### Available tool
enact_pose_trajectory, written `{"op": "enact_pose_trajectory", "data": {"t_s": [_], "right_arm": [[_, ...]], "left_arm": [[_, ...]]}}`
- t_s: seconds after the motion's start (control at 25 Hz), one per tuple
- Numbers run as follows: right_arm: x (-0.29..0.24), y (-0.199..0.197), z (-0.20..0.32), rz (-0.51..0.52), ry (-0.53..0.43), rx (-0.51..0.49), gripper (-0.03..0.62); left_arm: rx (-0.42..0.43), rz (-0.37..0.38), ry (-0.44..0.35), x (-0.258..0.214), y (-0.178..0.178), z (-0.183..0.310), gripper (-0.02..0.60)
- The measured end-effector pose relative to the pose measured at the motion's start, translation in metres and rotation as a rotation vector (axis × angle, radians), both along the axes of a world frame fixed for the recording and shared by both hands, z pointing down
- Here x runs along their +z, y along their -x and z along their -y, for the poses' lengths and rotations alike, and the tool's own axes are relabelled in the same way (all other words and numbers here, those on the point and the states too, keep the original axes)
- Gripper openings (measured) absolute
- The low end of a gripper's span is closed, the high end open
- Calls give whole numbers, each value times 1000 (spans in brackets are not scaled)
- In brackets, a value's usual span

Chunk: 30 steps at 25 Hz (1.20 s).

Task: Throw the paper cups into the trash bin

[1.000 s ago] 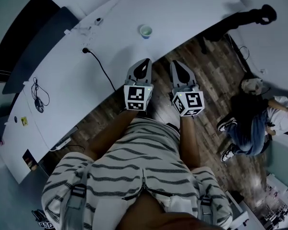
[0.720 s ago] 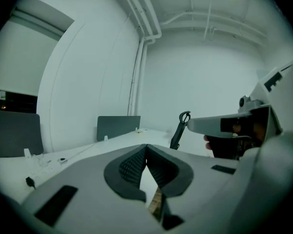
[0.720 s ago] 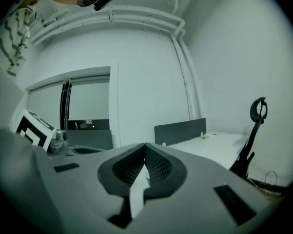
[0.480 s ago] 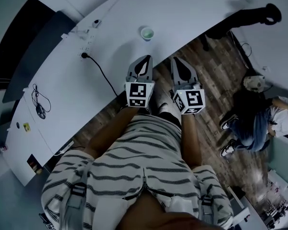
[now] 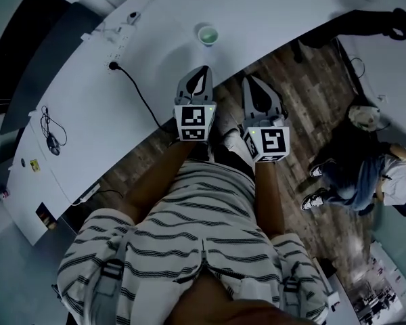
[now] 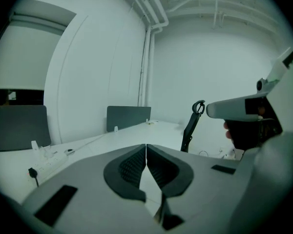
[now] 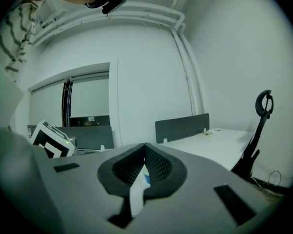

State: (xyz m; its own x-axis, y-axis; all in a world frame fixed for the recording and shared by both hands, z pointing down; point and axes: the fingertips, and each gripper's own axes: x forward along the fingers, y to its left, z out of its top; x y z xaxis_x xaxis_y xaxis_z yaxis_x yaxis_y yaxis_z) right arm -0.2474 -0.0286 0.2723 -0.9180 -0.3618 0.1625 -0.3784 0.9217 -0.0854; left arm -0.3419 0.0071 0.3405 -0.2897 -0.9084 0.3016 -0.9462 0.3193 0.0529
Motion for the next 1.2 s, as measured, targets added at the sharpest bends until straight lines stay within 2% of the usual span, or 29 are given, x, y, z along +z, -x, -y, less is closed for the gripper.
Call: {"op": "enact_pose_trajectory", "data": {"t_s": [0.28,0.44,0.72,0.88,1.0,1.2], "right_arm": [[19,4,5,-13,43,-11,9],[34,-1,2,-46,67,-12,9],[52,-1,0,-66,95,-14,9],[59,-2,-4,-73,104,-17,9],[69,-6,-5,-87,120,-12,9],[83,-10,-12,-102,140,-4,9]], "left_arm": [[-50,-9,25,24,15,16,25],[-51,-43,30,36,15,25,25],[-50,-52,50,57,23,39,29],[-74,-66,65,72,34,40,103],[-95,-79,69,84,41,43,110],[-107,-85,71,100,48,51,159]]}}
